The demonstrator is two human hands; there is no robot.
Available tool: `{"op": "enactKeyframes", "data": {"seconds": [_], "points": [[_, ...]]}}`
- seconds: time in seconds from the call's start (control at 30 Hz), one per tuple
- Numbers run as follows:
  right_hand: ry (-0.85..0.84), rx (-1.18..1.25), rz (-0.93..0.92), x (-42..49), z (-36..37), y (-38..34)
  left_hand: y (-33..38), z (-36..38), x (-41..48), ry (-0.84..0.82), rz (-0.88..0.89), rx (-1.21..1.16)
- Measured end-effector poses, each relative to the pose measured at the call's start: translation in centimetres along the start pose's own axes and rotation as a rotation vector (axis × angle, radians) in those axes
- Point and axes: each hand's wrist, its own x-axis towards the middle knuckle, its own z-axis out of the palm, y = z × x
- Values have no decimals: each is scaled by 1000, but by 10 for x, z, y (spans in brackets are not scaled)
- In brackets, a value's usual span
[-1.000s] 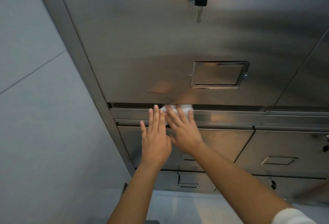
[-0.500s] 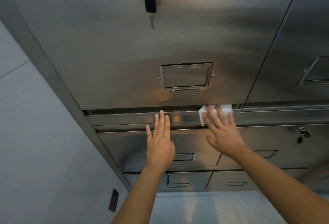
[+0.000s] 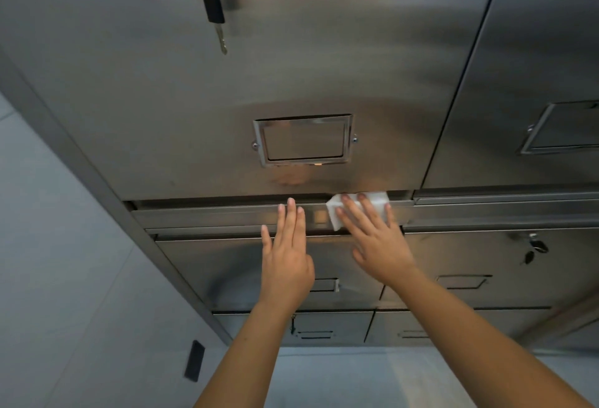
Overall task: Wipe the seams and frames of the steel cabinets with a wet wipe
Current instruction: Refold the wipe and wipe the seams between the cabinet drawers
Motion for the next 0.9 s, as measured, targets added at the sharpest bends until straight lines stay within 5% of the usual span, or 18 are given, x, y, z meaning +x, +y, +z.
{"op": "enactKeyframes", "data": {"seconds": [0.33, 0.6, 0.9], "points": [[-37, 63, 192, -12, -2, 0, 21, 6, 0, -26, 24, 86], [57, 120, -6, 0, -2, -1, 43, 18, 8, -21, -6, 130], [36, 75, 25, -34, 0, 58, 81, 42, 18, -13, -22, 183]]}}
